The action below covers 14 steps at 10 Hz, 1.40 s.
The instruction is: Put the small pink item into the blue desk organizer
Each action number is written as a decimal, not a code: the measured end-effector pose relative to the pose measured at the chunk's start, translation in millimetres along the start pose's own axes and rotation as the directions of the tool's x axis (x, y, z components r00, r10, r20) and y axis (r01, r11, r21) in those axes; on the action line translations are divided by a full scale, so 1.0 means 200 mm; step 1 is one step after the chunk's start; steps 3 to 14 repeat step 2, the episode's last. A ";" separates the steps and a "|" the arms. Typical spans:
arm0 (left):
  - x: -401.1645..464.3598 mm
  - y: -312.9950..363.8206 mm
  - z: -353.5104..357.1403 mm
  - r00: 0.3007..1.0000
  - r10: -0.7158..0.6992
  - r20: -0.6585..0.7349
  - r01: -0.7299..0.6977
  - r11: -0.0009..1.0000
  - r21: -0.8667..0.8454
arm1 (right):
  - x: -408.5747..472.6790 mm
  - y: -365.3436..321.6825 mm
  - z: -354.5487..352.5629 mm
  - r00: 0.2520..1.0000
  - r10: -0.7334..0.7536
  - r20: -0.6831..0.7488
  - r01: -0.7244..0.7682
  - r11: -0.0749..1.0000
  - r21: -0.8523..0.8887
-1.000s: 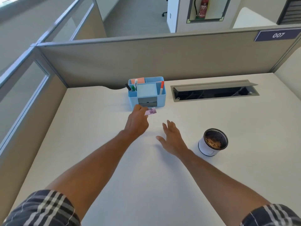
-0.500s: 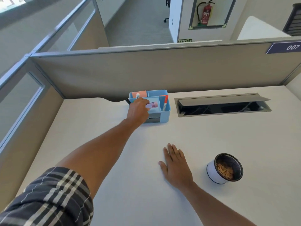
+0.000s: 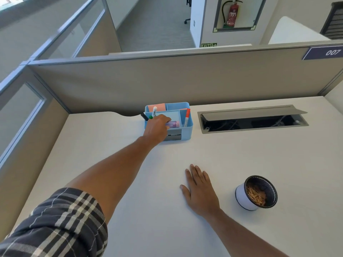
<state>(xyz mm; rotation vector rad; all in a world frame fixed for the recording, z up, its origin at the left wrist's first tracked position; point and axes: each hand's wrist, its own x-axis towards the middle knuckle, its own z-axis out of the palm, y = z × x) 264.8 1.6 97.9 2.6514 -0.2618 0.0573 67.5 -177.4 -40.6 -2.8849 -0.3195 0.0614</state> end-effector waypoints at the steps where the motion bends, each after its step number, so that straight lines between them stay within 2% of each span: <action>1: -0.01 0.01 -0.03 1.000 -0.021 0.013 0.021 1.000 -0.022 | 0.00 -0.01 -0.02 1.000 -0.005 -0.018 0.005 1.000 0.006; 2: -0.07 0.00 -0.01 0.992 0.035 -0.122 -0.035 0.999 0.003 | 0.00 0.00 0.01 0.999 -0.018 -0.037 0.019 1.000 0.017; 14: -0.07 0.00 -0.01 0.992 0.035 -0.122 -0.035 0.999 0.003 | 0.00 0.00 0.01 0.999 -0.018 -0.037 0.019 1.000 0.017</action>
